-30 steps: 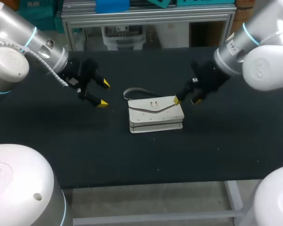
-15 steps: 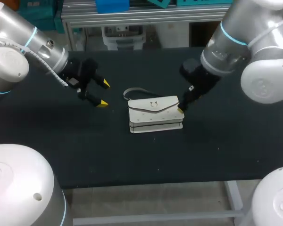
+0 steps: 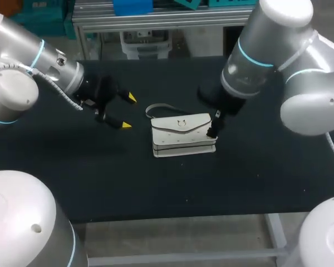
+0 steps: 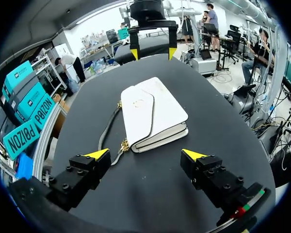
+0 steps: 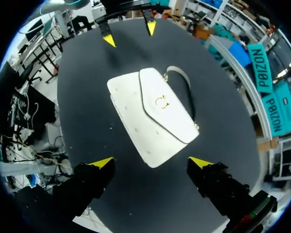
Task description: Pick up the bag, open it, inspect its contents, close it, and place it on the opposite side
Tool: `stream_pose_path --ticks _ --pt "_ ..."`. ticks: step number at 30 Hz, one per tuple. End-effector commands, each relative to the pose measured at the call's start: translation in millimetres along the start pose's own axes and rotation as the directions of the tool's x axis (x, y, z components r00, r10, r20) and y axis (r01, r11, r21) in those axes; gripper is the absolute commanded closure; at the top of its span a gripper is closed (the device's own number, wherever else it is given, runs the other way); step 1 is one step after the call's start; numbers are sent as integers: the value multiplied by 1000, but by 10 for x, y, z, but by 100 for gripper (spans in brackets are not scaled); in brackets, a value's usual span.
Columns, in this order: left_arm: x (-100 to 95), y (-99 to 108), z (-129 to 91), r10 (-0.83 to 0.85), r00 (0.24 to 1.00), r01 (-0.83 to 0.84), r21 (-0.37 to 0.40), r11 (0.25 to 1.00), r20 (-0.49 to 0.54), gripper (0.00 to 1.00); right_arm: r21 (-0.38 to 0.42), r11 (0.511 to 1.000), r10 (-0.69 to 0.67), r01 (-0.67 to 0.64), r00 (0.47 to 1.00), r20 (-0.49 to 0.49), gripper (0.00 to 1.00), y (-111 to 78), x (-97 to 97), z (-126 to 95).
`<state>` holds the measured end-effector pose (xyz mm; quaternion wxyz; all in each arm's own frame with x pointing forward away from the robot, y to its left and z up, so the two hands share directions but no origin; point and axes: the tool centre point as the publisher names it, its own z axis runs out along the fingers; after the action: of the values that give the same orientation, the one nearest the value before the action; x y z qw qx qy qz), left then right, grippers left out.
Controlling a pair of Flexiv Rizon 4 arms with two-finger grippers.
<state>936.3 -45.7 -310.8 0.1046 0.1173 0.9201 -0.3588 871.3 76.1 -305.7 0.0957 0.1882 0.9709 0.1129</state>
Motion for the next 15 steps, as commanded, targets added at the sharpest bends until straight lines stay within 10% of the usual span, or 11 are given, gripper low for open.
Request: stream_pose_path --ticks 1,15 --pt "44 -108 50 30 999 -29 -29 999 21 0 -74 976 -187 205 962 200 0 -161 109 155" --pt "41 -157 129 25 1000 -25 -77 997 -7 0 -17 989 -142 146 979 148 0 -205 47 258"
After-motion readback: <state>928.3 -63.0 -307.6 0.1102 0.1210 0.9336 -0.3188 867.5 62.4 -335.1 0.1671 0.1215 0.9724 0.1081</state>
